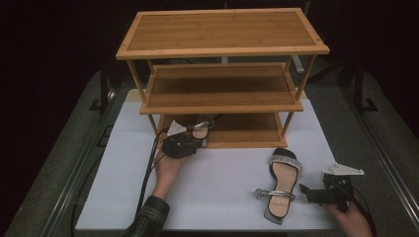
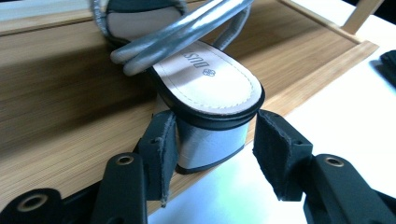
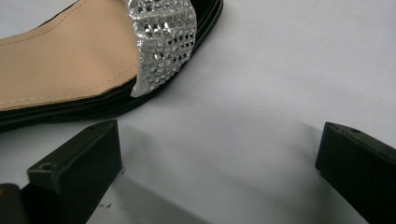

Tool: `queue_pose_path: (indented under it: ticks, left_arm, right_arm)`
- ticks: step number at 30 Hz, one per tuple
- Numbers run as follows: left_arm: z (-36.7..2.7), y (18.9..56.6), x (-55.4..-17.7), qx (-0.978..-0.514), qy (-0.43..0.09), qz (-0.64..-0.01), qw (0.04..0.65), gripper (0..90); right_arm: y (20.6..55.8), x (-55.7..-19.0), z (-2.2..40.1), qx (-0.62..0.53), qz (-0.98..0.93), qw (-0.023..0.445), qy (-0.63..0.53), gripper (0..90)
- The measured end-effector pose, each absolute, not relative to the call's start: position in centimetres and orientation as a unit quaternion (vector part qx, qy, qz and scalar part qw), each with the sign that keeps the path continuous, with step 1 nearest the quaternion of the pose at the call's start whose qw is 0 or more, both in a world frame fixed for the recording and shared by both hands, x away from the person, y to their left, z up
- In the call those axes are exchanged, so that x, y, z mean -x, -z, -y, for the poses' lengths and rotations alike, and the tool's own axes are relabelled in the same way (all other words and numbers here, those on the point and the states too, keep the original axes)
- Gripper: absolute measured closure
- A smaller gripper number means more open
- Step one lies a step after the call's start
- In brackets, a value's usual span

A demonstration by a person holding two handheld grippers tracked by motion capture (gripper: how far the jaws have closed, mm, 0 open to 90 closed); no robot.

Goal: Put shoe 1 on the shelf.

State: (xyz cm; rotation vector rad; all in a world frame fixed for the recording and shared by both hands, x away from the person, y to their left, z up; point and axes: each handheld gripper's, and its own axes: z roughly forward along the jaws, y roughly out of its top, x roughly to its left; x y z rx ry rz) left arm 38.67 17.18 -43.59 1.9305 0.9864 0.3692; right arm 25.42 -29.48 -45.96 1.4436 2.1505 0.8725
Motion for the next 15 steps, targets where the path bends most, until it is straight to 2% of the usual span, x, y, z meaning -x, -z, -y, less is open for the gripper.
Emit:
queue_pose_path:
  ticks: [10,15]
  left_arm:
    - [-14.6,43.5,-38.8,-0.802,-0.134,-0.368,0.451,57.2]
    - [-14.9,43.4,-38.7,-0.802,-0.135,-0.369,0.45,58.6]
  right_arm:
    - [46.0,-25.4,29.5,-0.517,-0.77,0.203,-0.313,0.0]
    - [46.0,-25.4,29.5,-0.517,-0.77,0.203,-0.313,0.0]
